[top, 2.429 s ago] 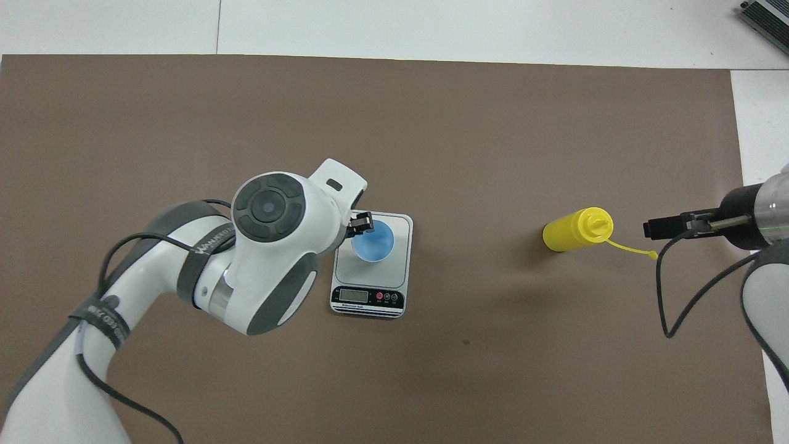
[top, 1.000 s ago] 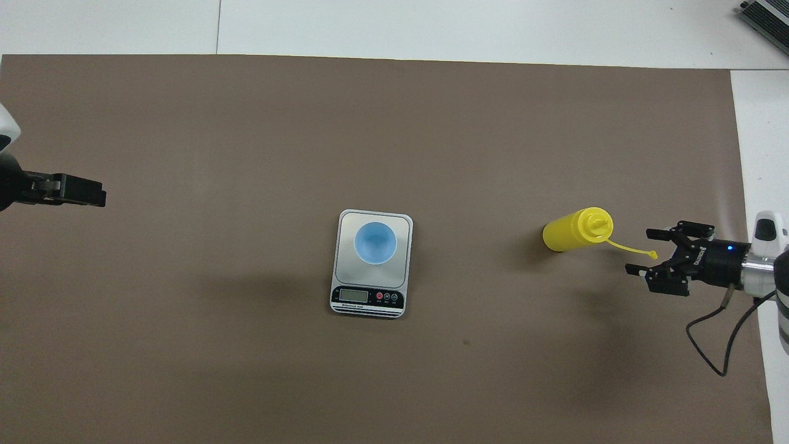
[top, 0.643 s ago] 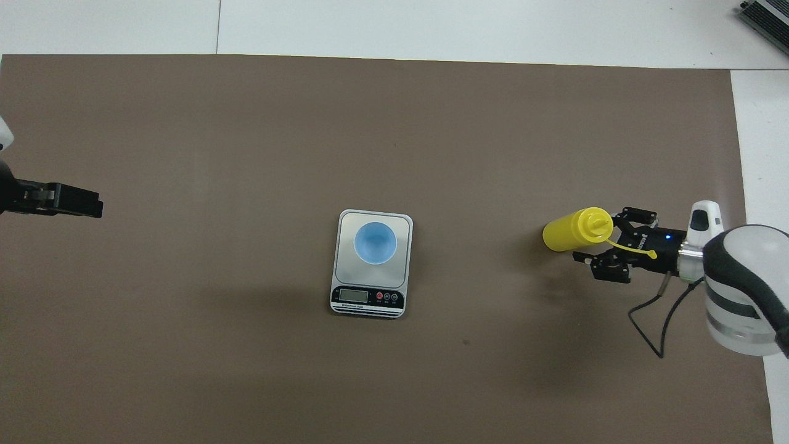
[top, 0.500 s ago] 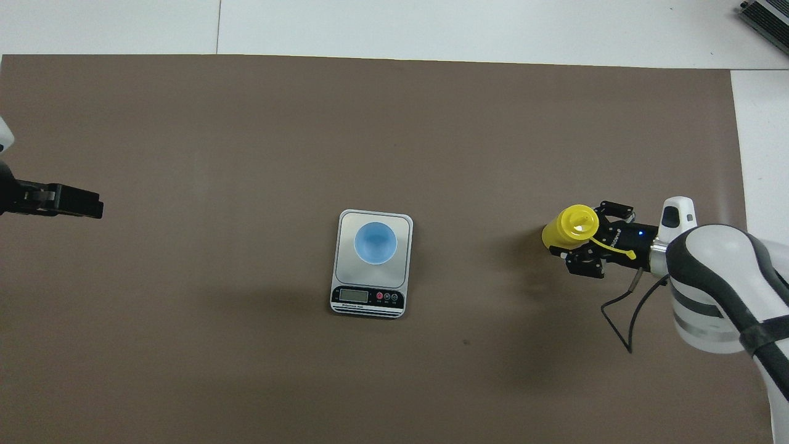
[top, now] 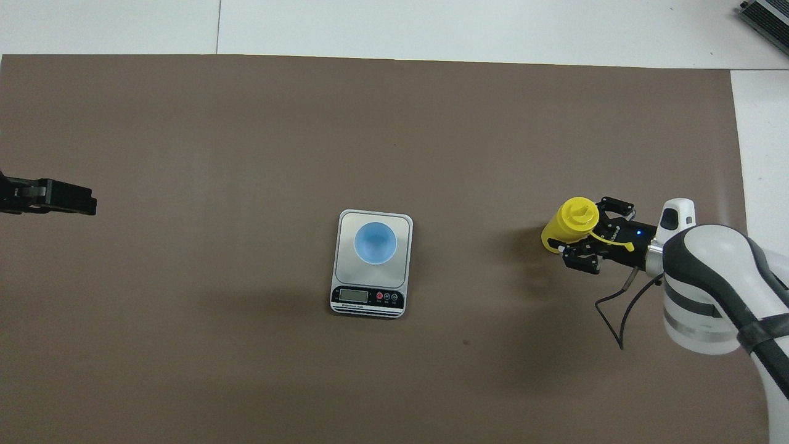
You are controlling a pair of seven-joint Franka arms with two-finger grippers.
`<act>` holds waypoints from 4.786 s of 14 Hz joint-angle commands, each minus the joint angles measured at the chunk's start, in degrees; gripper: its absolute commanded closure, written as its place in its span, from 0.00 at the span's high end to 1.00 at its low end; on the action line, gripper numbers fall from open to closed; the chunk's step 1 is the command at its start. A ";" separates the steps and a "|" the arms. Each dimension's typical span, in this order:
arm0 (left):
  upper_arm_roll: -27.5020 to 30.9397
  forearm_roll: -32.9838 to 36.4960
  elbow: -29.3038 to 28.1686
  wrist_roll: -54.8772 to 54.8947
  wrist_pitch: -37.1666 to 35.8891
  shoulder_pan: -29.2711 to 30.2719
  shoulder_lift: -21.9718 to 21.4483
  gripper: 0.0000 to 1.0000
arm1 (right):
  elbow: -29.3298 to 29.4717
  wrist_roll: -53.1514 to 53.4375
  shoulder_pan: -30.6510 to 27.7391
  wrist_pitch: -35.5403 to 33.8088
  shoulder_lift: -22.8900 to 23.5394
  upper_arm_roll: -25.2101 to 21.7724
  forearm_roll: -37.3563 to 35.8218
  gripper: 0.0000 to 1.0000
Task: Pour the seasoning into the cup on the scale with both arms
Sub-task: 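Lift the yellow bottle with the right gripper toward the cup, then tilt the bottle nozzle down over the blue cup to pour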
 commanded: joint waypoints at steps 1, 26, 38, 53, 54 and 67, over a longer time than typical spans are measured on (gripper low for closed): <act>-0.18 0.17 -0.90 -2.41 -1.63 -0.10 -0.78 1.00 | 0.23 -1.79 2.53 2.48 0.63 0.31 4.16 0.00; -0.10 0.17 -0.90 -2.76 -2.25 0.52 -0.79 1.00 | 35.65 64.03 25.90 -12.80 13.99 1.54 -80.61 0.00; -0.10 0.17 -0.90 -2.76 -2.25 0.52 -0.79 1.00 | 49.29 67.03 42.17 -36.18 23.05 1.89 -121.23 0.00; -0.10 0.17 -0.90 -2.76 -2.25 0.52 -0.79 1.00 | 30.39 79.77 50.70 -40.42 15.66 2.07 -139.01 0.00; -0.10 0.17 -0.90 -2.76 -2.25 0.52 -0.79 1.00 | 29.95 79.77 50.70 -39.89 15.58 1.98 -139.09 0.00; -0.10 0.17 -0.90 -2.76 -2.25 0.52 -0.79 1.00 | 31.26 76.36 42.55 -32.17 10.40 2.16 -124.10 0.00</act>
